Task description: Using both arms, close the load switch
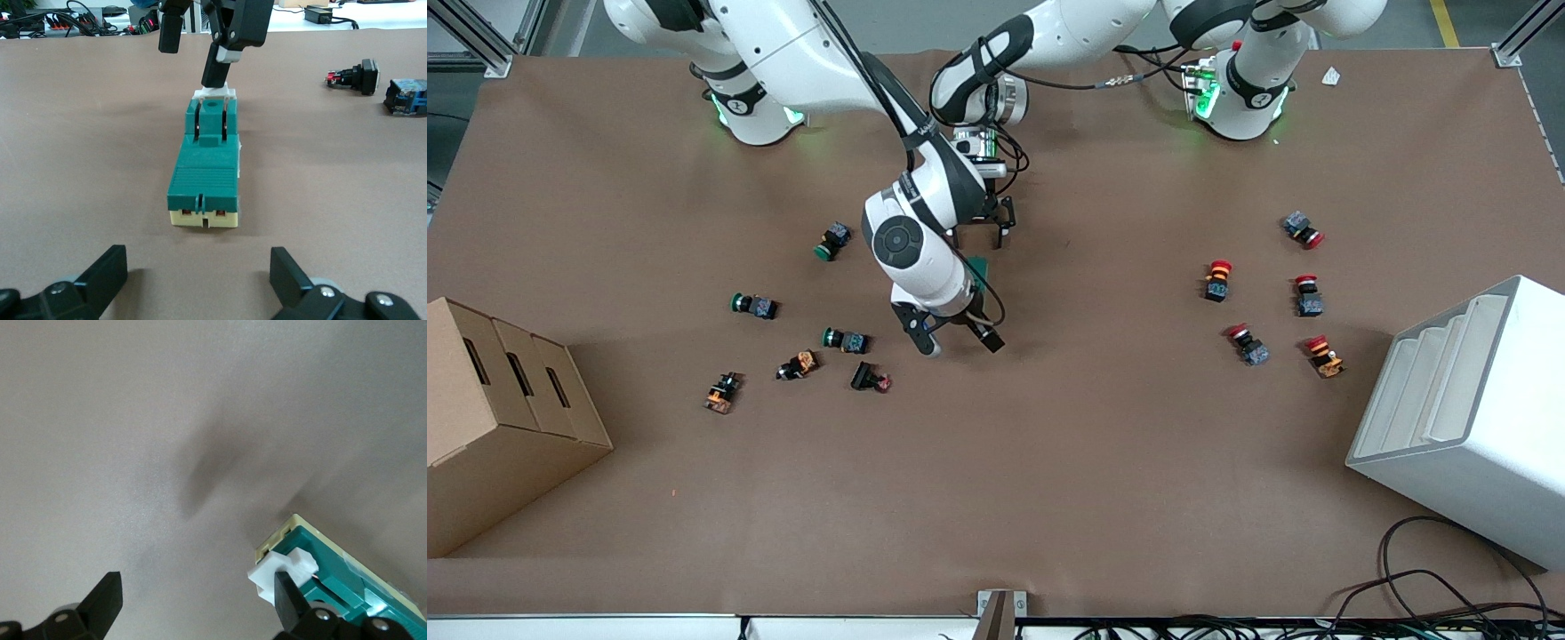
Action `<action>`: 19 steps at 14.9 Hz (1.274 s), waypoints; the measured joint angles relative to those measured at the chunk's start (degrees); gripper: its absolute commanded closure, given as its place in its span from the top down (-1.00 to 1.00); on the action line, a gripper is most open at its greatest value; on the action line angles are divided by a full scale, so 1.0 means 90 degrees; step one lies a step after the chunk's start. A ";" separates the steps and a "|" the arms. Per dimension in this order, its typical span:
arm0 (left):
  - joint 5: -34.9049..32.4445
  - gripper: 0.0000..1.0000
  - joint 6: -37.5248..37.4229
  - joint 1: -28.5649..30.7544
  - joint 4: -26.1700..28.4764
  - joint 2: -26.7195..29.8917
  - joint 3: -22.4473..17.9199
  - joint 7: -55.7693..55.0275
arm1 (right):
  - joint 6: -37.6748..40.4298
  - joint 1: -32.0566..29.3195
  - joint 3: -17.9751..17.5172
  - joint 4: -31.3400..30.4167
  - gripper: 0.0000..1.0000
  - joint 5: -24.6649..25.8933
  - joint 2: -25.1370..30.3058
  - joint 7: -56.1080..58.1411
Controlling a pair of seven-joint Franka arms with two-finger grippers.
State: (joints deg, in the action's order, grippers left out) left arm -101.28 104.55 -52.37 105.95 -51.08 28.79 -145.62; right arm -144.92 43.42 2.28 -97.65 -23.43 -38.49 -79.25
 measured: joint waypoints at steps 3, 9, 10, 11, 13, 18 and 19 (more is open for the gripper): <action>0.0383 0.91 0.0097 0.0004 -0.0215 -0.0017 0.0000 0.0416 | 0.0006 -0.0002 0.0000 0.0052 1.00 0.0004 -0.0060 0.0036; 0.2051 0.91 0.0371 0.0055 -0.1008 -0.0039 0.0010 0.1822 | 0.1109 -0.0042 0.0506 0.0545 1.00 0.0151 -0.0081 0.0677; 0.2418 0.91 0.0375 0.0059 -0.1213 -0.0024 0.0013 0.2096 | 0.1541 -0.0075 0.0696 0.0697 1.00 0.0162 -0.0070 0.1104; 0.2789 0.91 0.0381 0.0065 -0.1442 0.0006 0.0015 0.2365 | 0.1990 -0.0114 0.0928 0.0831 1.00 0.0170 -0.0028 0.1665; 0.3486 0.92 0.0384 0.0085 -0.1888 0.0127 0.0021 0.2882 | 0.2953 -0.0203 0.1464 0.0970 1.00 0.0177 0.0198 0.2935; 0.5039 0.95 0.0211 0.0475 -0.2458 0.0908 0.0023 0.4326 | 0.4391 -0.0502 0.2638 0.0986 1.00 0.0191 0.0890 0.5483; 0.5386 0.97 0.0204 0.0645 -0.2484 0.1148 0.0023 0.4696 | 0.4557 -0.0654 0.2711 0.0990 1.00 0.0231 0.1019 0.5845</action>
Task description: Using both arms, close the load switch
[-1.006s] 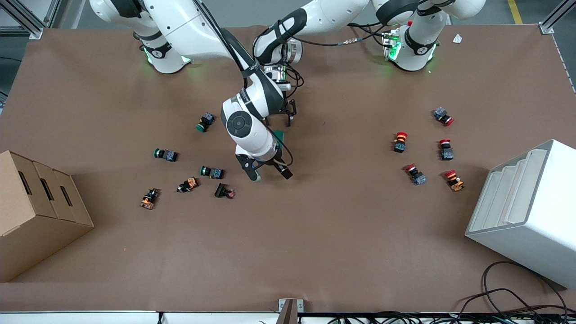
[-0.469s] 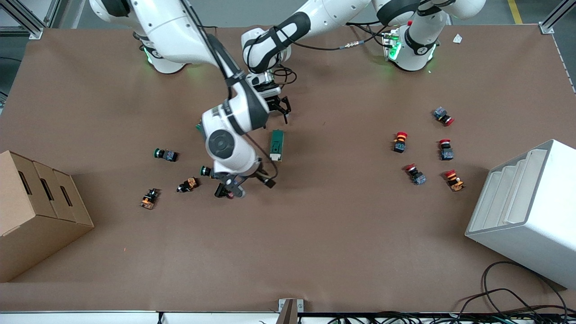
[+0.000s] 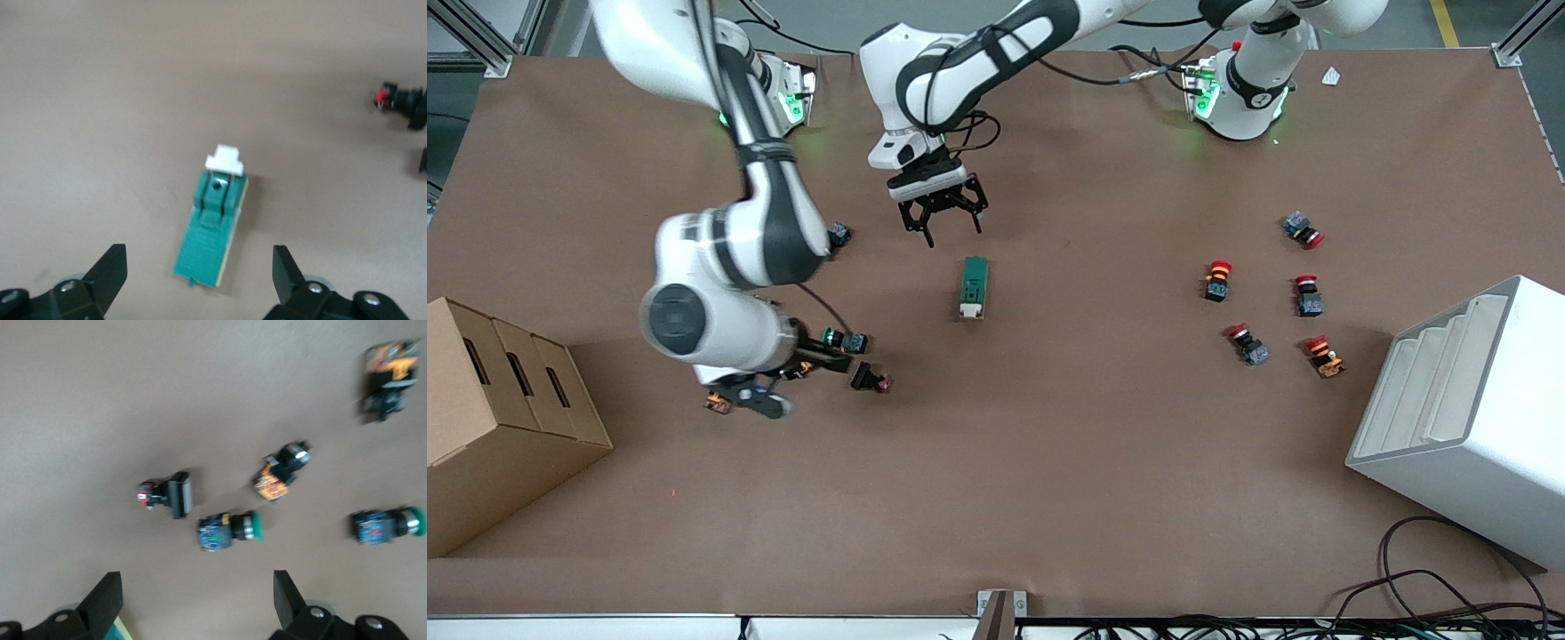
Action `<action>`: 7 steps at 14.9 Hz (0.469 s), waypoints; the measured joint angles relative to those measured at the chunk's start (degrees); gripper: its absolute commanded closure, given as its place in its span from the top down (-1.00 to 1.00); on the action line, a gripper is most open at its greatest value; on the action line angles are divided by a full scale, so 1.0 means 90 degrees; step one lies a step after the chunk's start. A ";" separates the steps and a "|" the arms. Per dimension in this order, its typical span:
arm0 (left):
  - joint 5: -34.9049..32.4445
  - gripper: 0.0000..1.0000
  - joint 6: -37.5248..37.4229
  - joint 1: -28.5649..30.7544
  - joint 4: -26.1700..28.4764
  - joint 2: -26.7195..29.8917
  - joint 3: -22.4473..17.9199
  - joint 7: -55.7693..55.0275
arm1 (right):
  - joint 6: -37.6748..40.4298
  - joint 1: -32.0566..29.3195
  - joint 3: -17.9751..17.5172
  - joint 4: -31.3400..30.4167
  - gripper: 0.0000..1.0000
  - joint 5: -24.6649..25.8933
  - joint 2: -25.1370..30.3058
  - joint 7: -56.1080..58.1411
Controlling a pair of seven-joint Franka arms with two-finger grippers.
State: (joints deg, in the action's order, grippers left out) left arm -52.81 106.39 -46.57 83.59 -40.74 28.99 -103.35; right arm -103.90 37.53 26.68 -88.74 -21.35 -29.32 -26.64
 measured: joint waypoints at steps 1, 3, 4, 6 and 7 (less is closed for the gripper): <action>0.0344 0.98 -0.0005 0.0190 -0.0018 0.0248 0.0001 0.0387 | 0.0149 -0.0210 0.0017 0.0009 1.00 0.0104 0.0137 0.0368; 0.1032 0.98 -0.0012 0.0609 -0.0039 0.0757 -0.0002 0.1125 | 0.0508 -0.0694 -0.0006 0.0117 1.00 0.0529 0.0402 0.1094; 0.1335 0.99 -0.0015 0.0813 -0.0043 0.0992 -0.0003 0.1448 | 0.0753 -0.0924 -0.0031 0.0250 1.00 0.0721 0.0500 0.1421; 0.1892 0.99 -0.0060 0.1207 -0.0044 0.1411 -0.0005 0.2111 | 0.1290 -0.1343 -0.0105 0.0621 1.00 0.0938 0.0627 0.1961; 0.2147 0.99 -0.0116 0.1413 -0.0048 0.1596 -0.0010 0.2470 | 0.1501 -0.1526 -0.0157 0.0817 1.00 0.1024 0.0660 0.2199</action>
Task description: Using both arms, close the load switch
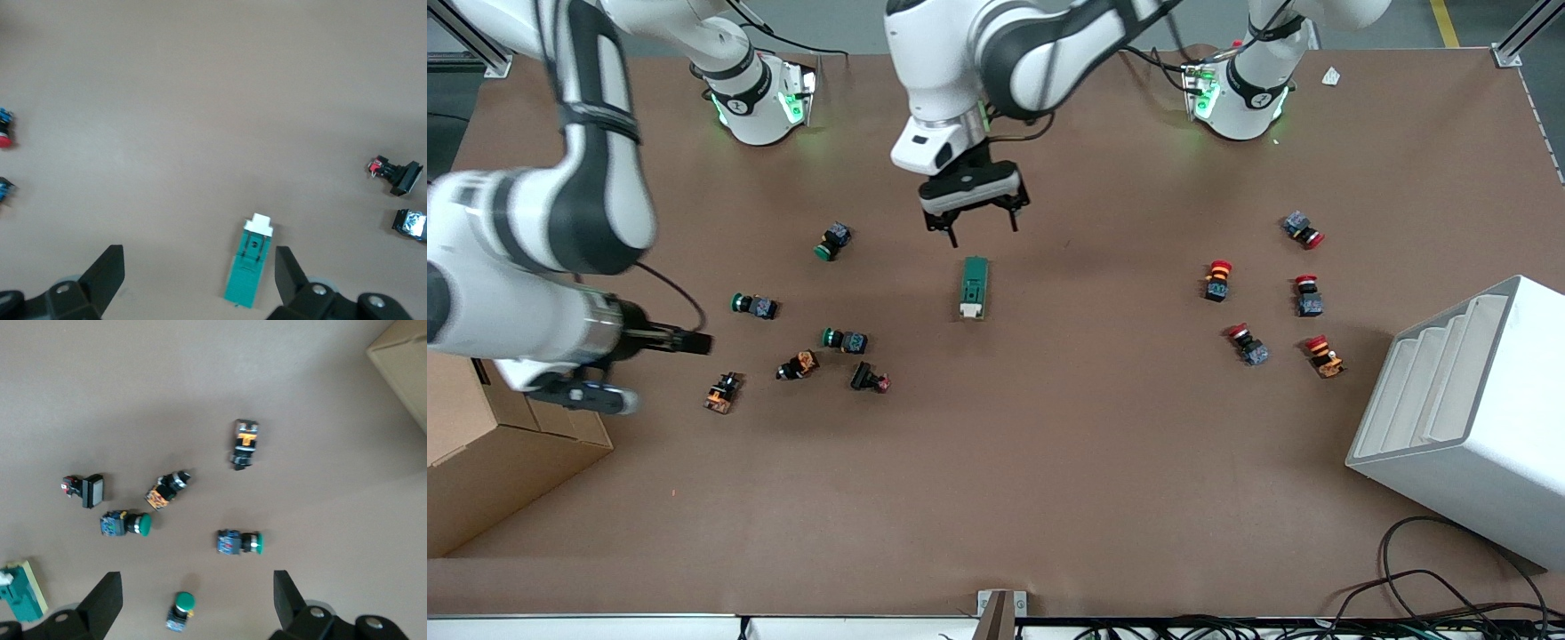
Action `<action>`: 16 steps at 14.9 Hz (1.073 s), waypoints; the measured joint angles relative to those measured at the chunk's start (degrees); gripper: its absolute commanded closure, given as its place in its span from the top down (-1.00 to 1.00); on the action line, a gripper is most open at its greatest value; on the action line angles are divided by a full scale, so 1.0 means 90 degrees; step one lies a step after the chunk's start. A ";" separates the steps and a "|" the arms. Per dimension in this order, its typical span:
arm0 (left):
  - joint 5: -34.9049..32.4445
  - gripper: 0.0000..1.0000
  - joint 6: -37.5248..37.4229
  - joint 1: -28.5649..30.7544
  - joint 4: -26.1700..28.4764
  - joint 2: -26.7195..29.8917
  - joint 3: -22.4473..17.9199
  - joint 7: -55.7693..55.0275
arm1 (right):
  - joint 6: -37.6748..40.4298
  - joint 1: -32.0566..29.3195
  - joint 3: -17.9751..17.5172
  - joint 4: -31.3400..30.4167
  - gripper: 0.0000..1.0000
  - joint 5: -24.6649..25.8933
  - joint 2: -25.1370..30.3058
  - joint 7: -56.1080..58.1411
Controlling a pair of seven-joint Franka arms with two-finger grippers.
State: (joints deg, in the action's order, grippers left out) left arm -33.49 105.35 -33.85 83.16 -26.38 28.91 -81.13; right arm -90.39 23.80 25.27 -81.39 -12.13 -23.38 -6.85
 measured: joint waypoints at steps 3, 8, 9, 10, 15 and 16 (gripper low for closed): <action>0.0741 1.00 -0.0364 0.0688 -0.0104 0.0433 -0.0005 0.1202 | 0.0417 -0.0543 -0.0302 0.0441 1.00 0.0287 0.0040 0.0624; 0.1588 1.00 -0.1289 0.1824 -0.0584 0.0663 -0.0003 0.2530 | 0.0624 -0.1649 -0.1603 0.0686 1.00 0.1156 0.0386 0.0846; 0.1707 1.00 -0.1418 0.2063 -0.0661 0.0686 -0.0003 0.2764 | 0.0721 -0.1871 -0.1892 0.0688 1.00 0.1244 0.0492 0.0844; 0.1839 1.00 -0.1490 0.2317 -0.0720 0.0725 -0.0002 0.3120 | 0.0802 -0.2079 -0.2137 0.0687 1.00 0.1273 0.0591 0.0843; 0.2218 1.00 -0.1618 0.3466 -0.0785 0.1041 -0.0007 0.4689 | 0.1001 -0.2869 -0.2966 0.0525 1.00 0.1344 0.0925 0.0843; 0.2346 1.00 -0.1652 0.3604 -0.0791 0.1154 -0.0064 0.5020 | 0.1002 -0.2953 -0.3045 0.0471 1.00 0.1373 0.0981 0.0843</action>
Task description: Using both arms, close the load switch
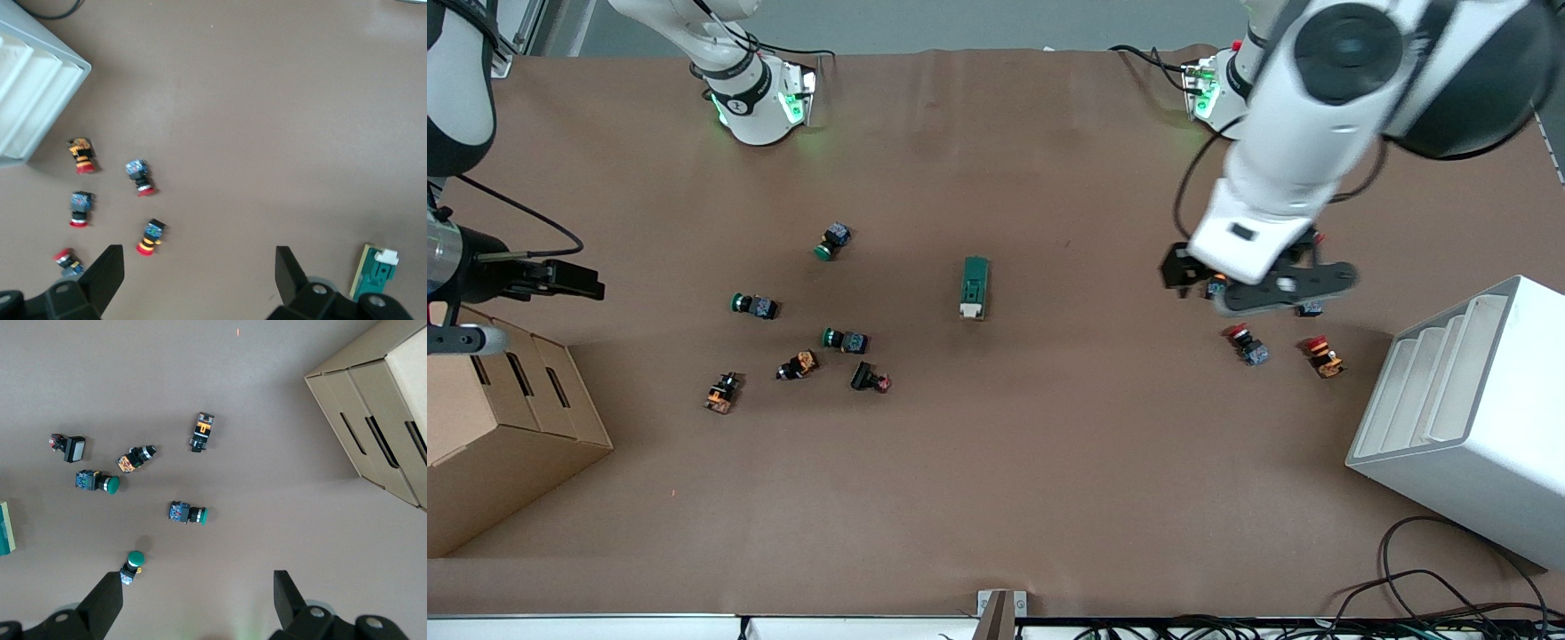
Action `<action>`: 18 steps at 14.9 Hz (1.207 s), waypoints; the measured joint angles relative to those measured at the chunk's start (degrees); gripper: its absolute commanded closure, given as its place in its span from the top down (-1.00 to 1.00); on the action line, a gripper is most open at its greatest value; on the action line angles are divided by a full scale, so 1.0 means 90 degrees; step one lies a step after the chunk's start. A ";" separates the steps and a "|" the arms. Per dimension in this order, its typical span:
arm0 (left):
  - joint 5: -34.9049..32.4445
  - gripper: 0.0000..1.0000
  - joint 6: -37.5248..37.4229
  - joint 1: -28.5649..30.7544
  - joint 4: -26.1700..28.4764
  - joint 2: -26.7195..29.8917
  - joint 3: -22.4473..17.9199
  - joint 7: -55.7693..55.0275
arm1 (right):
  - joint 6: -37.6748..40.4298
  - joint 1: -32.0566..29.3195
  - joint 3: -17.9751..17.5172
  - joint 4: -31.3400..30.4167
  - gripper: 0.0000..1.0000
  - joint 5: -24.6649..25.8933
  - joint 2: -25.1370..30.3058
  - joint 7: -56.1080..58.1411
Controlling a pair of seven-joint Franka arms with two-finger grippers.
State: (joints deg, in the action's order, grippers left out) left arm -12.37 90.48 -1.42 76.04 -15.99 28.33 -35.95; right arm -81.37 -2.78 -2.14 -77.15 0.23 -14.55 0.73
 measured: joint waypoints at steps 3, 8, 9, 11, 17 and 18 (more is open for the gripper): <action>0.0533 1.00 -0.0198 0.0009 0.0014 0.0442 -0.0797 0.1251 | 0.0003 -0.0111 -0.0159 -0.0073 1.00 0.0059 0.0147 0.0002; 0.0868 1.00 -0.0328 0.0236 0.0587 0.1158 -0.1614 0.3130 | 0.0001 -0.0112 -0.0259 -0.0066 1.00 0.0205 0.0269 -0.0002; 0.1004 1.00 -0.0331 0.0359 0.0810 0.1331 -0.1647 0.3352 | 0.0001 -0.0115 -0.0256 -0.0063 1.00 0.0205 0.0271 -0.0002; 0.1194 1.00 -0.0333 0.0518 0.1278 0.1702 -0.1787 0.3666 | 0.0011 -0.0128 -0.0247 -0.0052 1.00 0.0229 0.0271 -0.0002; 0.1260 1.00 -0.0333 0.0327 0.2044 0.2387 -0.2529 0.4393 | 0.0548 -0.0136 -0.0251 0.0543 1.00 0.0248 0.0307 -0.0002; 0.1260 1.00 -0.0333 0.0159 0.2078 0.2418 -0.2689 0.4393 | 0.0594 -0.0136 -0.0260 0.0547 1.00 0.0243 0.0305 -0.0002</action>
State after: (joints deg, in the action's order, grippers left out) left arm -1.03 87.48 0.01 94.74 5.77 4.13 3.59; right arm -76.03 -4.01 -4.48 -72.23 2.42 -11.80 0.71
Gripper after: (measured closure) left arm 0.000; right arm 0.000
